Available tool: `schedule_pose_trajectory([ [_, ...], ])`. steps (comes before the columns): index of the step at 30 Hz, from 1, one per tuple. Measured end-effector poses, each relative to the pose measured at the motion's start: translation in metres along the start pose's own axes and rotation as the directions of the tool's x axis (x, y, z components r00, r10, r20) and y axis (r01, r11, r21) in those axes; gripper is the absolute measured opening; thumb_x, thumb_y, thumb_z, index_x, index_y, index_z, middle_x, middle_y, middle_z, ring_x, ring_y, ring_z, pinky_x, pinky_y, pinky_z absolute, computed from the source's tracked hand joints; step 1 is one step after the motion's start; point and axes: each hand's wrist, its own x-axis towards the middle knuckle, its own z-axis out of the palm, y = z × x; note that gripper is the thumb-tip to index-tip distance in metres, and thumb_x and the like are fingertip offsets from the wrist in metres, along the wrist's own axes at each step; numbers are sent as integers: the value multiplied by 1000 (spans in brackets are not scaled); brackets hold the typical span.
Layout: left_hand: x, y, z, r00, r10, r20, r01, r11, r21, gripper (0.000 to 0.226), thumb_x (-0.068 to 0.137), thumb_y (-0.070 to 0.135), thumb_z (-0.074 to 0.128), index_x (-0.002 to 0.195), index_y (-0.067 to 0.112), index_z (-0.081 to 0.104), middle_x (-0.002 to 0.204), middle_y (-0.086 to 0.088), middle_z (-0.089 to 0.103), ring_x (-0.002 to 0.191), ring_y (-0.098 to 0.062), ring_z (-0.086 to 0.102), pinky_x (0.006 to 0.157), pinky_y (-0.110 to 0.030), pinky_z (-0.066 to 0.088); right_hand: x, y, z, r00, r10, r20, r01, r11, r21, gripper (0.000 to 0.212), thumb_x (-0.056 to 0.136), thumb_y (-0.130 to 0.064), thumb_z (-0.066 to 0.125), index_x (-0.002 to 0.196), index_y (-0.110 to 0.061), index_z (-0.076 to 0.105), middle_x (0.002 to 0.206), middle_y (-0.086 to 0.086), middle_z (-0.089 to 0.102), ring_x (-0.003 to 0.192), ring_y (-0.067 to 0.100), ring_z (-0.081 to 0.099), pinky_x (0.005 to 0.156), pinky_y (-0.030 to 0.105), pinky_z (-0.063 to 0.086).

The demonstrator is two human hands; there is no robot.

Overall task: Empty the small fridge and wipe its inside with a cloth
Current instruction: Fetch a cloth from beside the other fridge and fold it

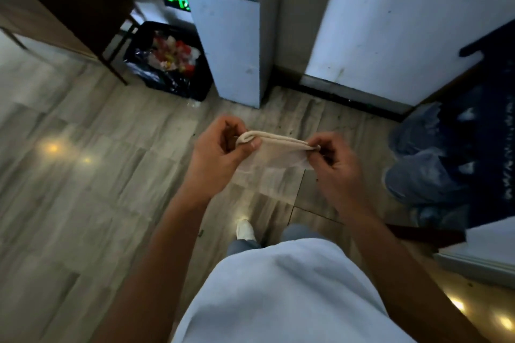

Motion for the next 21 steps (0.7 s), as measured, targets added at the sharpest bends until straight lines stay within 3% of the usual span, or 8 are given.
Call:
schedule_pose_trajectory([
  [5, 66, 12, 10, 984, 93, 149, -86, 995, -52, 24, 84, 28, 78, 84, 39, 57, 75, 17, 64, 68, 2, 58, 62, -12, 48, 34, -2, -8, 995, 4, -103, -3, 1000, 7, 17, 94, -6, 63, 96, -23, 62, 92, -8, 67, 86, 10, 67, 78, 34, 60],
  [10, 123, 18, 62, 956, 102, 276, -94, 995, -44, 22, 85, 35, 78, 87, 46, 58, 93, 7, 72, 86, -11, 69, 71, -23, 57, 66, 21, -44, 967, 73, -244, -65, 997, 43, 17, 94, -9, 62, 97, -25, 60, 93, -3, 68, 86, 6, 67, 74, 16, 56],
  [14, 161, 29, 122, 920, 128, 369, -132, 991, -15, 24, 84, 36, 78, 87, 46, 57, 93, 1, 70, 84, -10, 68, 71, -22, 57, 90, 41, -92, 951, 77, -298, -83, 996, -9, 21, 94, -4, 60, 96, -24, 58, 90, -5, 65, 84, 5, 64, 72, 15, 53],
  [18, 191, 44, 176, 875, 116, 471, -128, 992, -7, 23, 88, 31, 74, 85, 41, 53, 91, -5, 64, 82, -12, 60, 74, -29, 53, 114, 52, -140, 923, 52, -382, -66, 998, -25, 36, 91, -2, 60, 90, -38, 55, 89, -10, 64, 83, -1, 62, 72, 8, 49],
  [21, 209, 56, 212, 827, 91, 554, -105, 994, -7, 26, 90, 25, 73, 82, 39, 53, 89, 6, 62, 84, -12, 60, 77, -34, 54, 125, 59, -172, 889, 68, -454, -69, 998, 15, 40, 90, -1, 60, 92, -40, 54, 90, -9, 63, 85, 4, 62, 72, 11, 50],
])
